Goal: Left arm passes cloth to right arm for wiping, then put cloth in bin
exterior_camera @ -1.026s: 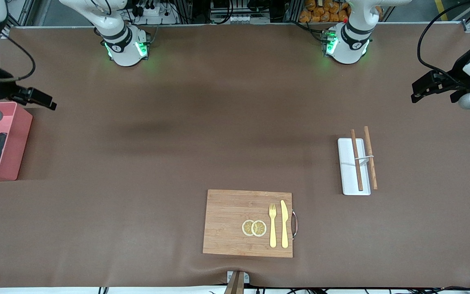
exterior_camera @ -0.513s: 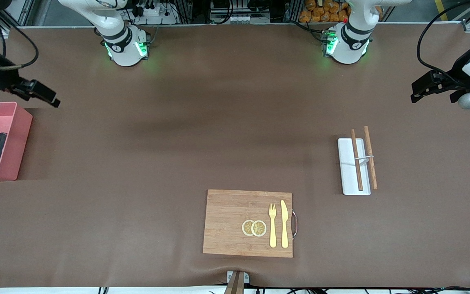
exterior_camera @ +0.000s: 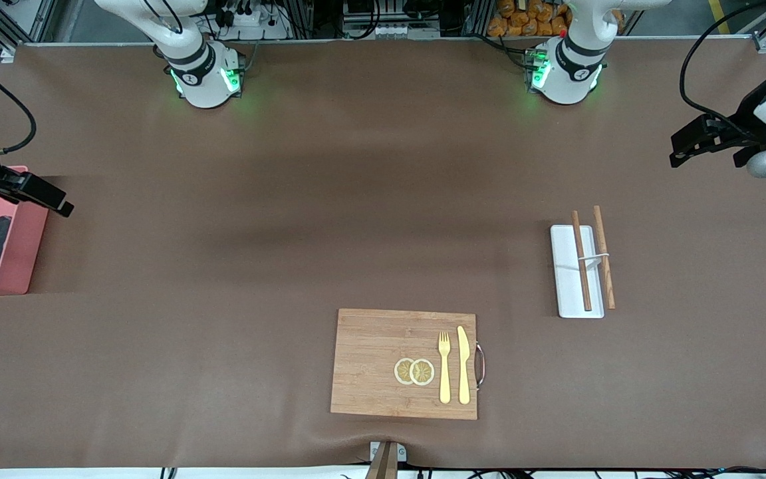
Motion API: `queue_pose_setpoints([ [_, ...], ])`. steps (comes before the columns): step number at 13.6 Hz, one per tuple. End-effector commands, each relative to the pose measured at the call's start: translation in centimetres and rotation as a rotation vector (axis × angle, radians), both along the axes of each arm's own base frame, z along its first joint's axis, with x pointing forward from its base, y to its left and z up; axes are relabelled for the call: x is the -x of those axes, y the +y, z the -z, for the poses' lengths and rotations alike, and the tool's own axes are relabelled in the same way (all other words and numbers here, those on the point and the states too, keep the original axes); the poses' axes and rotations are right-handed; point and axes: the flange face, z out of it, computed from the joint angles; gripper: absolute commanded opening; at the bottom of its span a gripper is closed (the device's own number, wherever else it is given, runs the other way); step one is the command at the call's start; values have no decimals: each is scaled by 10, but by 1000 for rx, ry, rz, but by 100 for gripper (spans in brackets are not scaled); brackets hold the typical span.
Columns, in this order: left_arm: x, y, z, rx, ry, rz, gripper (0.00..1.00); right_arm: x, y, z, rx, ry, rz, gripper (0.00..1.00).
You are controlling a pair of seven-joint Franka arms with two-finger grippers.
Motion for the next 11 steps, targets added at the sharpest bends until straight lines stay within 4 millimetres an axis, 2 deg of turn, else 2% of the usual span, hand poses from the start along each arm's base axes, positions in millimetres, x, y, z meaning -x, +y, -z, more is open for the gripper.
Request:
queue_pose_setpoints([
  [1, 4, -1, -6, 9, -5, -5, 100, 3, 7, -8, 9, 19, 6, 100],
  [2, 5, -1, -7, 11, -4, -2, 100, 5, 10, -9, -1, 24, 4, 100],
  [4, 6, -3, -7, 12, 2, 8, 100, 7, 35, -16, 0, 8, -19, 100],
  [6, 6, -4, -6, 12, 5, 12, 100, 7, 44, -18, 7, 0, -4, 100],
  [11, 7, -6, -6, 16, 5, 16, 100, 7, 48, -19, 7, -5, -12, 100],
])
